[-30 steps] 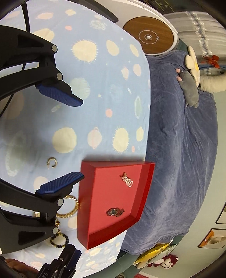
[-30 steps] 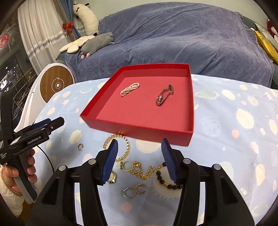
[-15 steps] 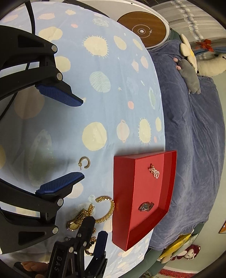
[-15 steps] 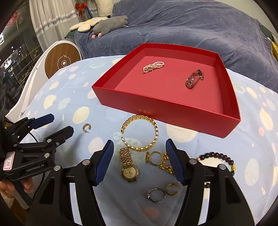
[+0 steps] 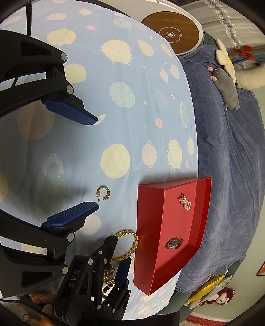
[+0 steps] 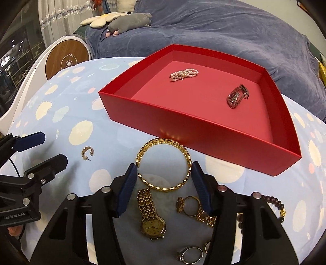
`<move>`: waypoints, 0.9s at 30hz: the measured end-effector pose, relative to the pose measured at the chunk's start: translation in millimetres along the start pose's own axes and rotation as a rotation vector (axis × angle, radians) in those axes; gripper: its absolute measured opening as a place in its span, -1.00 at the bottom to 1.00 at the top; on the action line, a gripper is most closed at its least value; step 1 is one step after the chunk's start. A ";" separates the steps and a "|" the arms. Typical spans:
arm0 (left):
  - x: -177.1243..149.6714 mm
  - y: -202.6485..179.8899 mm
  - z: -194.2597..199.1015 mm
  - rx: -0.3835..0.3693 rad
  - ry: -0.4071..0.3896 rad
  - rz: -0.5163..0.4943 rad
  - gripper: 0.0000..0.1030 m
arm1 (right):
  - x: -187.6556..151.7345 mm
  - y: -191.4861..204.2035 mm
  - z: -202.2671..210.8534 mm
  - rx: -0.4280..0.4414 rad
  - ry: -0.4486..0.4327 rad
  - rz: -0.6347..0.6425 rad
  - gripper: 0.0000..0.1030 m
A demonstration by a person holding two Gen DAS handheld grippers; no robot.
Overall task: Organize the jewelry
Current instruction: 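Grasp the gold watch with the left gripper while the right gripper grasps the gold bangle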
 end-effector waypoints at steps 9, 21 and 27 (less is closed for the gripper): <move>6.8 -15.5 4.3 -0.008 -0.015 -0.011 0.46 | 1.8 -21.8 30.7 0.037 -0.041 -0.069 0.01; 6.3 -67.6 16.7 -0.060 -0.025 -0.062 0.55 | -22.8 -81.5 115.7 -0.060 -0.115 -0.175 0.01; -3.8 -105.2 12.9 -0.140 0.018 -0.089 0.56 | -43.9 -97.2 116.4 -0.064 -0.068 -0.238 0.01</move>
Point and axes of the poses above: each gripper's, at about its wrist camera, not at the fingertips, and z roughly against the way its jaws point, y to its left, x to its top, the point moved 3 cm from there along -z, roughly the way its jaws point, and after that the axes turned 2 degrees about z, right-handed, at the moved point
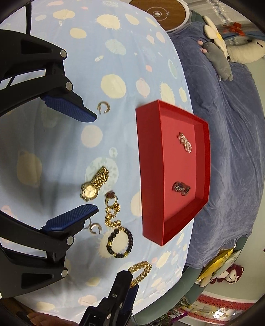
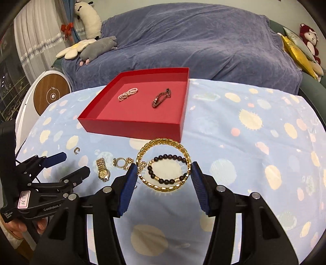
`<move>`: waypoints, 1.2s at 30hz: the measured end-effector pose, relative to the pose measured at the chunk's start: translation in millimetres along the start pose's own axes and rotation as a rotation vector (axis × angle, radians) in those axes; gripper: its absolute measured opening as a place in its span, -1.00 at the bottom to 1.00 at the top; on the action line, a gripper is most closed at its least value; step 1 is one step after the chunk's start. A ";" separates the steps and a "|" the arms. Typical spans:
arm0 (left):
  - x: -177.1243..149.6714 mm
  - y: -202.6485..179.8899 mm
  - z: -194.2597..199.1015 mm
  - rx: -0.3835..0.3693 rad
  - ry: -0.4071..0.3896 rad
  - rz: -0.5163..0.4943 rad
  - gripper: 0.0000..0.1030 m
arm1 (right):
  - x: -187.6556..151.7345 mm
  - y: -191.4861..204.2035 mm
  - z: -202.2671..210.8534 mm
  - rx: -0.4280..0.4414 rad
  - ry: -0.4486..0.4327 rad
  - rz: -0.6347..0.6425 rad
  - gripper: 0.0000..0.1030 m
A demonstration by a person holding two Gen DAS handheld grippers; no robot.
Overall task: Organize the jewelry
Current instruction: 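Grasp the gold watch with the left gripper while the right gripper grasps the gold bangle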
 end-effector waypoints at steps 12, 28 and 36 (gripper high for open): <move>-7.6 -26.3 -36.6 0.046 0.015 -0.064 0.19 | 3.1 0.4 -7.3 0.014 -0.004 -0.017 0.01; -8.9 -23.0 -29.6 0.008 0.013 -0.082 -0.61 | -0.1 8.4 -16.1 0.030 0.021 0.003 0.01; 5.1 -5.0 -7.2 0.003 -0.025 -0.042 -0.61 | 3.8 5.9 -14.3 0.032 0.006 0.003 0.01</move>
Point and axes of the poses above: each gripper's, at about its wrist camera, not at the fingertips, and z roughly against the way its jaws point, y to its left, x to its top, the point moved 3 cm from there along -z, roughly the way its jaws point, and after that the axes turned 2 degrees about z, right-handed, at the moved point
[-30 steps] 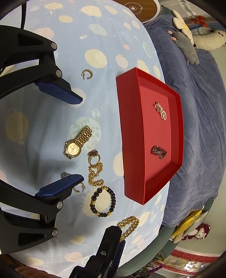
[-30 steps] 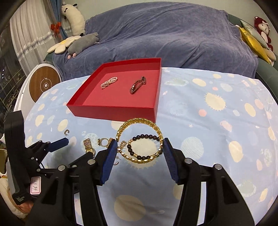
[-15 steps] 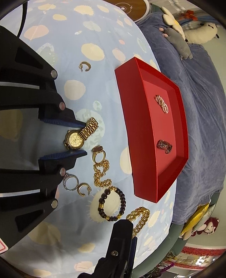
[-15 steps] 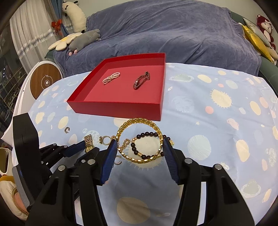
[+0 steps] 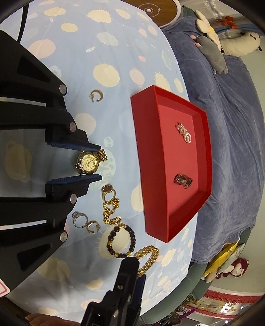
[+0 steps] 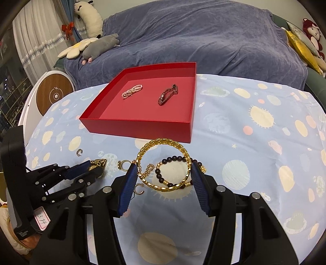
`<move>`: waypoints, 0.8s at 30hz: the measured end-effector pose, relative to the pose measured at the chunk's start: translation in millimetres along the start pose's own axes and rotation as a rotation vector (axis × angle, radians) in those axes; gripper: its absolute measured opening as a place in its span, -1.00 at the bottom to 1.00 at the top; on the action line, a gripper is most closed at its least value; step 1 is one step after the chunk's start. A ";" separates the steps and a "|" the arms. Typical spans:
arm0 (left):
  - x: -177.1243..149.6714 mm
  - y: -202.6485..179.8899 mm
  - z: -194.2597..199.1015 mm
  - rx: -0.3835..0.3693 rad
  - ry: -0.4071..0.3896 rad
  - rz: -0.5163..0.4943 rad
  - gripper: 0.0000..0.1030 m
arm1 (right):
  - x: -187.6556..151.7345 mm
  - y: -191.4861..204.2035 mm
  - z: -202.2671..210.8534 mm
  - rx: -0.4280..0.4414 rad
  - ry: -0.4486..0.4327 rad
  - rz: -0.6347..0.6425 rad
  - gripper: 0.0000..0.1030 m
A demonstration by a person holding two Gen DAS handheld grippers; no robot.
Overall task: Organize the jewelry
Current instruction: 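Grasp the gold watch with the left gripper while the right gripper grasps the gold bangle, then lower the gold watch and gold bangle into the red box and open both grippers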
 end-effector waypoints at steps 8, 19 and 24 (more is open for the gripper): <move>49.5 19.7 37.2 0.020 -0.114 0.036 -0.61 | 41.3 6.5 10.8 0.012 -0.083 0.033 0.01; 129.9 29.5 -7.5 0.079 -0.177 0.014 -0.61 | 91.2 11.4 -54.1 0.037 -0.055 0.056 0.01; 124.2 35.3 -47.0 0.122 -0.109 0.017 -0.61 | 83.5 5.1 -82.8 0.024 0.001 0.051 0.01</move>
Point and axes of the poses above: each gripper's, at about its wrist camera, not at the fingertips, and z roughly against the way its jaws point, y to its left, x to its top, the point moved 3 cm from there along -z, roughly the way its jaws point, and after that the axes turned 2 degrees about z, right-handed, at the moved point
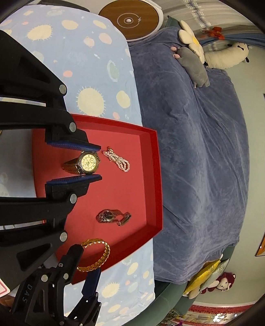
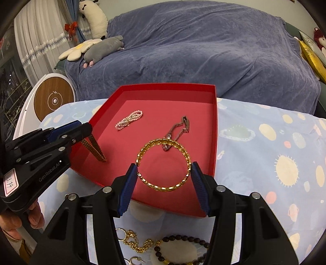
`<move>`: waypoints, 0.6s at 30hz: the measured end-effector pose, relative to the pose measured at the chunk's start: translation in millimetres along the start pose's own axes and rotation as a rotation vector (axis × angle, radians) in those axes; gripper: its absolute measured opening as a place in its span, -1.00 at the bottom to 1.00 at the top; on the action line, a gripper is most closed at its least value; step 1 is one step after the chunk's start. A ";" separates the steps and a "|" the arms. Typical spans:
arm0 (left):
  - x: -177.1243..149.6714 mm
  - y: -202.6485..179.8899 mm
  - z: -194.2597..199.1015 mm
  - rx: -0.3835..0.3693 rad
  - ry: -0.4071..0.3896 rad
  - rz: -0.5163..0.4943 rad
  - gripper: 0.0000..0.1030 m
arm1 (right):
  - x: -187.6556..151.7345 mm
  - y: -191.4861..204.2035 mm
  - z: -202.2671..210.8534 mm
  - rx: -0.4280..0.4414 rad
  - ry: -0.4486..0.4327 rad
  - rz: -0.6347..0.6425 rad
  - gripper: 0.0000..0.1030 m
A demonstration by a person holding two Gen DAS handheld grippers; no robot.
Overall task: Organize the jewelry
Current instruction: 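Lower the gold watch and gold bangle into the red box and open both grippers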
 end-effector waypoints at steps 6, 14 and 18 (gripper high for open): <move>-5.7 8.9 -15.3 0.031 0.029 0.035 -0.60 | -2.7 1.9 -6.3 -0.007 0.005 0.009 0.03; -5.1 4.7 -4.5 0.094 0.004 -0.003 -0.43 | -2.5 -1.1 11.0 -0.007 -0.037 -0.006 0.11; -9.6 4.1 9.0 0.114 -0.004 -0.013 -0.29 | -3.8 -5.9 31.6 0.003 -0.061 -0.023 0.16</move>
Point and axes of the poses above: each gripper's, at about its wrist camera, not at the fingertips, and z roughly against the way its jaws point, y to its left, x to its top, the point moved 3 cm from there along -z, roughly the way its jaws point, and after that the axes turned 2 degrees about z, right-handed, at the moved point
